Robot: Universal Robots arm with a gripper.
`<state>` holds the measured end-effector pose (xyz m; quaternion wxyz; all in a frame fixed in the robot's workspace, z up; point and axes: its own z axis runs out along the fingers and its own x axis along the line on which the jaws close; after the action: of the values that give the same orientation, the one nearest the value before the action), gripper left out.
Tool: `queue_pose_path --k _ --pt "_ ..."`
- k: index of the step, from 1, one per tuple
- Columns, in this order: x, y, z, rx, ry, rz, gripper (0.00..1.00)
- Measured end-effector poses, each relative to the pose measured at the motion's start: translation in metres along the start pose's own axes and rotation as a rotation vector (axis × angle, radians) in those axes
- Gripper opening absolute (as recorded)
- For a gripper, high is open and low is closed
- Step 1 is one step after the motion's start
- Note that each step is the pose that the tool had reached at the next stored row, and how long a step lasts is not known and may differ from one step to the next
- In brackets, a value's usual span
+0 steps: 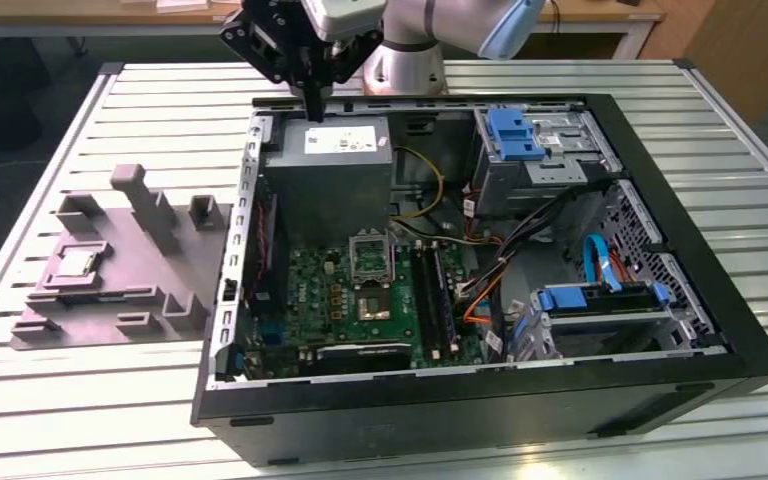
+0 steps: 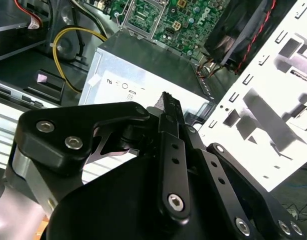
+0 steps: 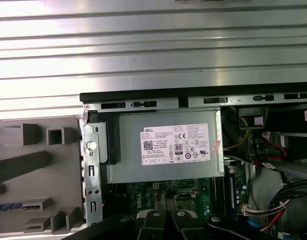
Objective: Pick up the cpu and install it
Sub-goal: 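Reach for the cpu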
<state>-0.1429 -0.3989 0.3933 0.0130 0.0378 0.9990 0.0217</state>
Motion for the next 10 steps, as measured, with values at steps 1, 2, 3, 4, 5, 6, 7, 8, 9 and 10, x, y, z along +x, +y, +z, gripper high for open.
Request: queue_pose_path --k 1,2,3,4,5,6,7,8,9,10 --pt "0.0008 -0.0001 0.0 0.0 0.0 0.0 0.11" --pt "0.0014 -0.0001 0.0 0.0 -0.0001 0.0 0.11" --pt "0.0018 -0.0001 0.0 0.0 0.0 0.0 0.11" --pt "0.0022 -0.0002 -0.0001 0.0 0.0 0.0 0.11" --pt "0.0026 -0.0002 0.0 0.0 -0.0001 0.0 0.11" --pt "0.0031 -0.0003 0.0 -0.0001 -0.0001 0.0 0.11" --pt "0.0039 -0.0003 -0.0001 -0.0001 -0.0001 0.0 0.11" --pt "0.0045 -0.0004 -0.0001 0.0 0.0 0.0 0.11" --pt "0.0051 -0.0004 -0.0001 0.0 0.0 0.0 0.11" --pt "0.0057 -0.0004 -0.0001 0.0 0.0 0.0 0.11"
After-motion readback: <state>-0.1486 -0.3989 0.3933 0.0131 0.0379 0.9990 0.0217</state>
